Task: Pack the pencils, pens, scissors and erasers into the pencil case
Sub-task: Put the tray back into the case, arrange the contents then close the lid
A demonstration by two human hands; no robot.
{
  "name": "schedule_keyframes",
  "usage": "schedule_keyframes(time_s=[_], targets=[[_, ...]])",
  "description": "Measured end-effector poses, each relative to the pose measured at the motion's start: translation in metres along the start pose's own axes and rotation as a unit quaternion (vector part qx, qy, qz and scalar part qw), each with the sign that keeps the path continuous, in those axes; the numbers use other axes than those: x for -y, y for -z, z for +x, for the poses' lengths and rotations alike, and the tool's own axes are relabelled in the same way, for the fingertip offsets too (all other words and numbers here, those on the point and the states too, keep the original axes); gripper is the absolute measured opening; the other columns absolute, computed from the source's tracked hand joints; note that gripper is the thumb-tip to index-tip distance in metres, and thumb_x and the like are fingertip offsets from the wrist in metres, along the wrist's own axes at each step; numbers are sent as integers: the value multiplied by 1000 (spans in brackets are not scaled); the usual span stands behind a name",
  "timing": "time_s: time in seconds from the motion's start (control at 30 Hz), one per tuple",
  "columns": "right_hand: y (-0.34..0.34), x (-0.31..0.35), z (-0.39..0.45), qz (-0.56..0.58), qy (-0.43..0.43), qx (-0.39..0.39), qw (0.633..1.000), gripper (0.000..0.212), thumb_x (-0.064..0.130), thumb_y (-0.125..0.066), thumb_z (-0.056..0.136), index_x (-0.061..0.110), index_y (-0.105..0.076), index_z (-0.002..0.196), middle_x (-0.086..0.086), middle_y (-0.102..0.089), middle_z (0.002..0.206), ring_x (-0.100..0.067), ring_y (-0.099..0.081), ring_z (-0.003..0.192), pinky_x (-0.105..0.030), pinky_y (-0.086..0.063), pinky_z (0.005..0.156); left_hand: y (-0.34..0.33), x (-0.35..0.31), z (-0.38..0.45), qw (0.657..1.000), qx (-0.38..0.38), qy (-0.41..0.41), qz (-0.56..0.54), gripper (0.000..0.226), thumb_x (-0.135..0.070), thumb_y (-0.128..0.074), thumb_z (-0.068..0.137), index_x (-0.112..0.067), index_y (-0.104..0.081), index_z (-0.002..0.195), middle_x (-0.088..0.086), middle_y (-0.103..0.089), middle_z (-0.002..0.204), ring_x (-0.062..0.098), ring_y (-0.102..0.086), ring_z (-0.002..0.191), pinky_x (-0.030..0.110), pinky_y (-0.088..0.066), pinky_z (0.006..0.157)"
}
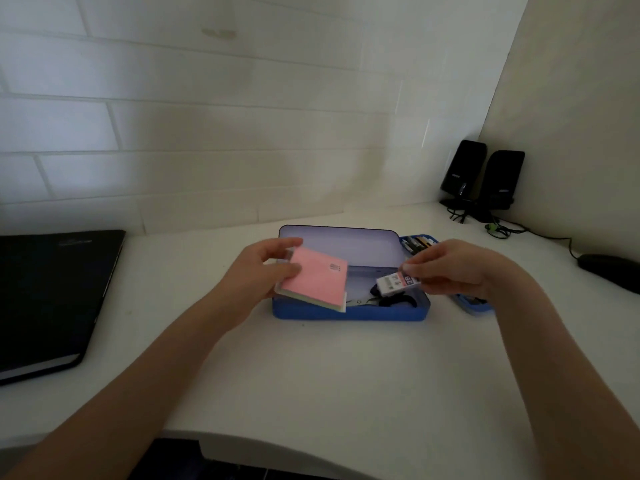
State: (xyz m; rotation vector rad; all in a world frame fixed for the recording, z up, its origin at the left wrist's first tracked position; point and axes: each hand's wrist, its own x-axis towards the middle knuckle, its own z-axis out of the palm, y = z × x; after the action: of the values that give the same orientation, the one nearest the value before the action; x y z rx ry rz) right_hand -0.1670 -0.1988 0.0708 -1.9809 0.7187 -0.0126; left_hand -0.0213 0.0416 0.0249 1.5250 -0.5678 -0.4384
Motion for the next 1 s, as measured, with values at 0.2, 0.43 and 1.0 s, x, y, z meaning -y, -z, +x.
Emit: schedule_keyframes(time_s=[0.2,0.43,1.0], targets=[[0,6,-5,-153,-22,-19,988,7,24,-73,80,17,-72,81,-2,-67,74,-9,-51,62,-19,-40,52,-3,6,-3,989,5,-67,134,43,-8,-71,79,-23,-58,118,1,-58,104,8,-59,84,10,-47,66],[-16,10,-2,-283,-14,-31,959,21,35,-77,72,16,-69,74,-2,-59,77,-16,-49,72,-26,-40,58,-14,14,-3,970,-63,-123,200,45,-14,-69,81,-16,-54,123,1,-59,103,4,-57,85,-3,-40,68],[-29,12,6,-189,156,-74,967,11,30,-72,80,21,-69,86,9,-61,71,-9,-57,67,-25,-45,63,-25,14,-21,863,135,-259,413,39,-45,-49,89,-32,-58,125,-23,-56,127,-12,-46,117,1,-29,98]])
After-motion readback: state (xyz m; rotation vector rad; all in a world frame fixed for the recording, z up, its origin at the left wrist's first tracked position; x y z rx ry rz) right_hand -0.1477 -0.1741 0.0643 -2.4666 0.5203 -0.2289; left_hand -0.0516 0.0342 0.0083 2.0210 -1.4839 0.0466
